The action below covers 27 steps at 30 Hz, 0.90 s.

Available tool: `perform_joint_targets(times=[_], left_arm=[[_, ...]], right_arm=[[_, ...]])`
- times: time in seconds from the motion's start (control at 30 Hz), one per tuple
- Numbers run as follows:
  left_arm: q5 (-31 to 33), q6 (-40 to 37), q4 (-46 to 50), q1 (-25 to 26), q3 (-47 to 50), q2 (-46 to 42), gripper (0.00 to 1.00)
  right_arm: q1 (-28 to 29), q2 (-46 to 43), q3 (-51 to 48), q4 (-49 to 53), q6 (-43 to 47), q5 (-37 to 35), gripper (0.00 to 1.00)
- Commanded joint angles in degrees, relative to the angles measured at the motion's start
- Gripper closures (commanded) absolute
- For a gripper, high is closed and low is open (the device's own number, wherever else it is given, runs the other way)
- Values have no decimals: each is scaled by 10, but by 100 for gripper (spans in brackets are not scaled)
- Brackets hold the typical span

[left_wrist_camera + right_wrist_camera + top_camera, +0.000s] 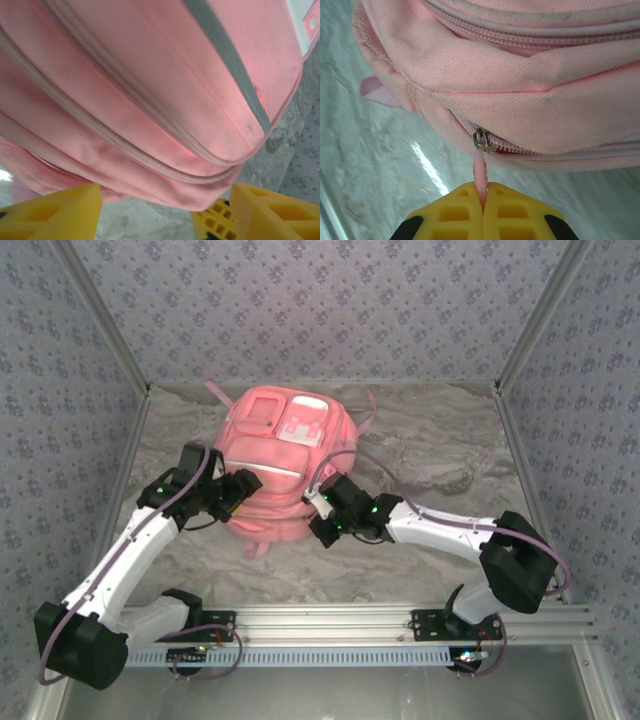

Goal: Pack the student bag
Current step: Zip the student bag at the top-center of the table.

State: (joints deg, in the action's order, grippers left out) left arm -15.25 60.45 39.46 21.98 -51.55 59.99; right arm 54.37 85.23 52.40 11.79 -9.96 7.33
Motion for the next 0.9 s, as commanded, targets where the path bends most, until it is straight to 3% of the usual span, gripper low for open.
perform_joint_targets(times=[0.0,0.2,0.4,0.53,0.63,0.87], left_arm=[[-7,122,18,27,29,-13,32],[-24,267,-100,56,128,-57,35],[4,284,-125,67,132,-31,36],[19,286,-152,70,134,5,42],[27,285,-165,74,137,24,53],[65,266,-138,78,130,3,100]], right_arm=[[19,1,-10,-82,-76,-39,100],[43,16,-31,-153,-106,-59,100],[51,27,-28,-172,-109,-58,100],[53,27,-30,-170,-109,-56,100],[53,22,-32,-152,-109,-48,100],[43,6,-17,-48,-62,-54,100]])
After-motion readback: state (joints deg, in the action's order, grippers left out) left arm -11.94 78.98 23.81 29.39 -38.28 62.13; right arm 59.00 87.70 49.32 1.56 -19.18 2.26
